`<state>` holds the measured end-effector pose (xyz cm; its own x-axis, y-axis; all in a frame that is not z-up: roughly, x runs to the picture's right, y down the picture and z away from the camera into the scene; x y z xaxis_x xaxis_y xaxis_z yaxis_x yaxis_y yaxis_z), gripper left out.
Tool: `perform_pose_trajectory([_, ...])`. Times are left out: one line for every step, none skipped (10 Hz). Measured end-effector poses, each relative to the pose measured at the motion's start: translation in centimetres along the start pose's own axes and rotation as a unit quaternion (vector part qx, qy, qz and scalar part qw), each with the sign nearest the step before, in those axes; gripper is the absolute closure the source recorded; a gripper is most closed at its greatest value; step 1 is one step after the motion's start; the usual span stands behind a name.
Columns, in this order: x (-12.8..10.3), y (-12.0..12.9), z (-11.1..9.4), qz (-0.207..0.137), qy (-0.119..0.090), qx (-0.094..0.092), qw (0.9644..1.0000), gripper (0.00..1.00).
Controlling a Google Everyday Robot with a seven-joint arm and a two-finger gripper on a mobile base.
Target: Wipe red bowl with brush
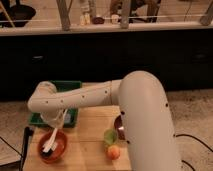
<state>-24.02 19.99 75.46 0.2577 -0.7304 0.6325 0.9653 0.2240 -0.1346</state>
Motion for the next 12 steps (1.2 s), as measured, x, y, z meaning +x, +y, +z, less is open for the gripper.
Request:
perform_pose_trajectory([0.4, 1.3, 0.0, 0.008, 0.002, -0.002, 1.0000, 1.00])
perform_pose_trajectory([1.1, 2.4, -0.2, 0.019, 0.005, -0.002, 0.9998, 1.00])
perform_pose_trajectory([2.3, 3.7, -0.4, 0.034, 0.009, -0.002, 0.9994, 1.00])
perform_pose_trajectory([3.0, 4.0, -0.6, 0.040, 0.012, 0.000, 0.9991, 1.00])
perform_pose_trajectory([3.4, 3.9, -0.7, 0.041, 0.013, 0.001, 0.9991, 1.00])
perform_pose_trajectory([3.7, 3.5, -0.8, 0.039, 0.016, 0.003, 0.9991, 1.00])
perform_pose_trajectory([3.6, 2.7, -0.8, 0.034, 0.014, 0.006, 0.9993, 1.00])
perform_pose_trajectory([3.3, 1.5, -0.7, 0.025, 0.010, 0.008, 0.9996, 1.00])
perform_pose_trajectory([2.7, 0.2, -0.4, 0.009, 0.003, 0.007, 0.9999, 1.00])
perform_pose_trajectory([1.8, -0.7, -0.1, -0.006, -0.006, 0.005, 1.0000, 1.00])
perform_pose_trajectory([1.4, -0.9, 0.1, -0.015, -0.010, 0.003, 0.9998, 1.00])
perform_pose_trajectory([1.0, -0.8, 0.3, -0.020, -0.015, 0.001, 0.9997, 1.00])
